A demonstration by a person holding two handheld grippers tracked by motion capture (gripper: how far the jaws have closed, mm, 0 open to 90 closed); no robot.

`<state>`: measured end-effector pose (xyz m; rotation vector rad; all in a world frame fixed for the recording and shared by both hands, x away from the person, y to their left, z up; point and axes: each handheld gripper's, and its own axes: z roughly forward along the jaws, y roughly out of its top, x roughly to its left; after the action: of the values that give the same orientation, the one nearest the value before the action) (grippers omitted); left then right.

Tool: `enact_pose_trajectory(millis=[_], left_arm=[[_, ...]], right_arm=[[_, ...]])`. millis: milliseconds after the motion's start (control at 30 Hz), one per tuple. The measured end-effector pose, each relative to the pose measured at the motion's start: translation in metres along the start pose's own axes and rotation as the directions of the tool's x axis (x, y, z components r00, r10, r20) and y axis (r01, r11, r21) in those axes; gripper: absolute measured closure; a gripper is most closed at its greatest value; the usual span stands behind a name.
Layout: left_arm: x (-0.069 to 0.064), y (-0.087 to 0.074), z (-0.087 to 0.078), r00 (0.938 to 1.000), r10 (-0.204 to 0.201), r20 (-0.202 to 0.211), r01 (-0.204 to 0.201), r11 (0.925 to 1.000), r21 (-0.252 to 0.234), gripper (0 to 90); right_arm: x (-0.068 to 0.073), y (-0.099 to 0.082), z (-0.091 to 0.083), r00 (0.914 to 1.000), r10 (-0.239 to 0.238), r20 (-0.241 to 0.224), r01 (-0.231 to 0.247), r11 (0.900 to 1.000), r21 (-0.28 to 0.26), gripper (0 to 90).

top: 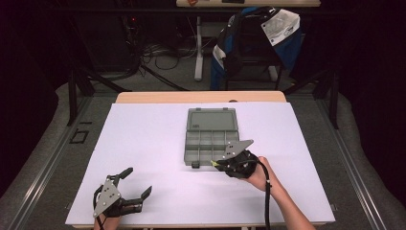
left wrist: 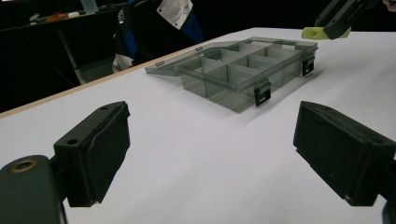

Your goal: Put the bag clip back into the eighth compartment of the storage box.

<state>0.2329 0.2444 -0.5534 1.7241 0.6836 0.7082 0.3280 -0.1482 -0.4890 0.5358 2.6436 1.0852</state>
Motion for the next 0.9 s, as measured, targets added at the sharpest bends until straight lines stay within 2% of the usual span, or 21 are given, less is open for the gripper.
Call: enact_pose_trajectory(millis=[900], left_arm=[[0.0,0.0,0.0,1.0,0.002,-0.003,-0.002,1.0,0.0,10.8]], right_arm=[[-0.014,-0.003,-0.021,0.9973,0.04,0.062,-0.039,0.9991,-0.018,80.4]])
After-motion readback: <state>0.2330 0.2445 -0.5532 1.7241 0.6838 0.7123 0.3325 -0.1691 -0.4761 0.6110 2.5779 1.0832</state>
